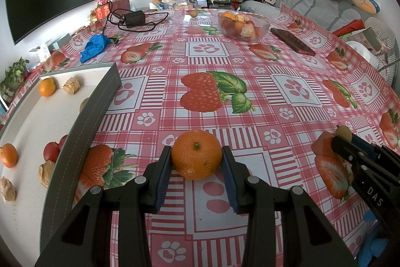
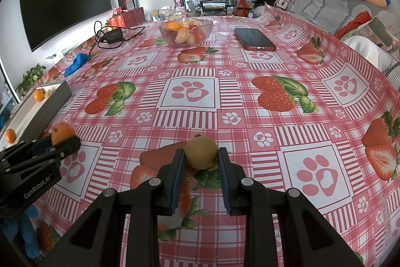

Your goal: Organize fruits

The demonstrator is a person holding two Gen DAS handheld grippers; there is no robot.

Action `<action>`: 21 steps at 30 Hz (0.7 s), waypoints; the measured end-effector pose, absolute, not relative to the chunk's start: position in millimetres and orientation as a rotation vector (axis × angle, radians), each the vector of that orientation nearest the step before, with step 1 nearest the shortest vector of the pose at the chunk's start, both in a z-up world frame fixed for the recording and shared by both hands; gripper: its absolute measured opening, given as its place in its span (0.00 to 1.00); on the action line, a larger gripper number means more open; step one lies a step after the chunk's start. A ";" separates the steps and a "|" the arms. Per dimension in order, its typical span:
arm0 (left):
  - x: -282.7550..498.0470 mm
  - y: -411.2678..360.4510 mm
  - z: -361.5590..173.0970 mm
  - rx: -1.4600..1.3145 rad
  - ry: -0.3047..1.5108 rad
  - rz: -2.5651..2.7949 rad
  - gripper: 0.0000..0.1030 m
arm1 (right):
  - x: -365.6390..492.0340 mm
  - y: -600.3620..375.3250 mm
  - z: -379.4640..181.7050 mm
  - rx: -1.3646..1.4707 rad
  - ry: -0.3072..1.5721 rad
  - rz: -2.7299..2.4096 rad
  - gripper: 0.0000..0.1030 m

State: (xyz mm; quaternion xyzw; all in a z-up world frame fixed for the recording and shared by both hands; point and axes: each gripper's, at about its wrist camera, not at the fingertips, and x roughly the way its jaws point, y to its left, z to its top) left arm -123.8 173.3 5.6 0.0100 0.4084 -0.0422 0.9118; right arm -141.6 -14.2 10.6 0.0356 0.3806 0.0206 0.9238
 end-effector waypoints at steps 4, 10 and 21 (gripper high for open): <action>-123.7 173.0 5.5 0.020 0.842 -0.087 0.41 | -141.6 -14.2 10.6 0.072 0.781 0.042 0.27; -124.1 173.0 5.4 0.021 0.841 -0.087 0.41 | -141.6 -14.2 10.5 0.071 0.781 0.042 0.27; -124.2 173.0 5.2 0.021 0.841 -0.087 0.41 | -141.4 -14.1 10.5 0.069 0.782 0.041 0.27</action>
